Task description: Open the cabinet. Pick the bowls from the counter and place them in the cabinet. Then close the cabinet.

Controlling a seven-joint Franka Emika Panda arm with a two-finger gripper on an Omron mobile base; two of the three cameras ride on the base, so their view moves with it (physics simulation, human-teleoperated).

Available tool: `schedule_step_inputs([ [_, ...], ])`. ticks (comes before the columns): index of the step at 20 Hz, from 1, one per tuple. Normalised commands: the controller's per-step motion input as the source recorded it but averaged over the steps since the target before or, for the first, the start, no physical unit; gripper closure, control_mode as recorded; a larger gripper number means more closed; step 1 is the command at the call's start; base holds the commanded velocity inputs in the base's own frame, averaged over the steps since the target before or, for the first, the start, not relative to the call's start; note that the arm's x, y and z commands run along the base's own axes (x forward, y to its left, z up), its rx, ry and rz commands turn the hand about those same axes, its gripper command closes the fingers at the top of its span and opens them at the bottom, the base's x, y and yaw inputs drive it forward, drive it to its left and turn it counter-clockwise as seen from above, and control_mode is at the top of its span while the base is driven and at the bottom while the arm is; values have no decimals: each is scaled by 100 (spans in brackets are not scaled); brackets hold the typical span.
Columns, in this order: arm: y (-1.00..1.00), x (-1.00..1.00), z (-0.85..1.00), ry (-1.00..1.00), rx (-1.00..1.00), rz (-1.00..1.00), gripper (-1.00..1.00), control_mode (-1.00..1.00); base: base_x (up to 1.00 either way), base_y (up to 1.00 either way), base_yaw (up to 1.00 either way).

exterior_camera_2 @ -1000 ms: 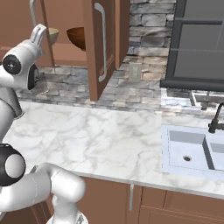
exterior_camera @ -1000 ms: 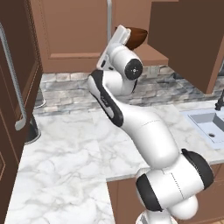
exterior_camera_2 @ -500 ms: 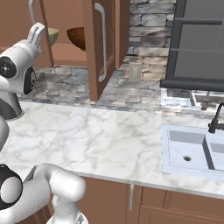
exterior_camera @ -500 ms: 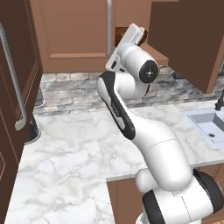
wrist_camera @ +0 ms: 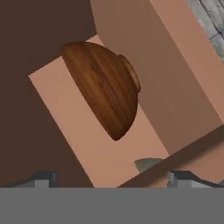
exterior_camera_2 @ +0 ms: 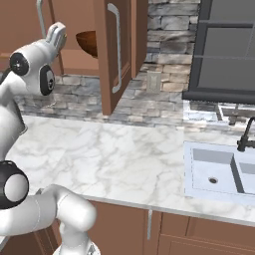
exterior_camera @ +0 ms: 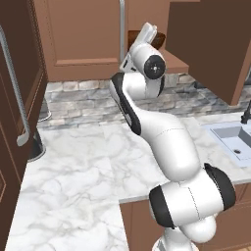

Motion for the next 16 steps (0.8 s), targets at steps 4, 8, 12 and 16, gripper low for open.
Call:
schedule_step_inputs([
  [4,-15,-35,34,14,5,0,-100,-100,0,0,0],
  [8,0,-23,28,4,7,0,-100,-100,0,0,0],
  [12,0,-5,20,0,2,0,-100,-100,0,0,0],
  [16,0,-52,24,0,8,0,-100,-100,0,0,0],
])
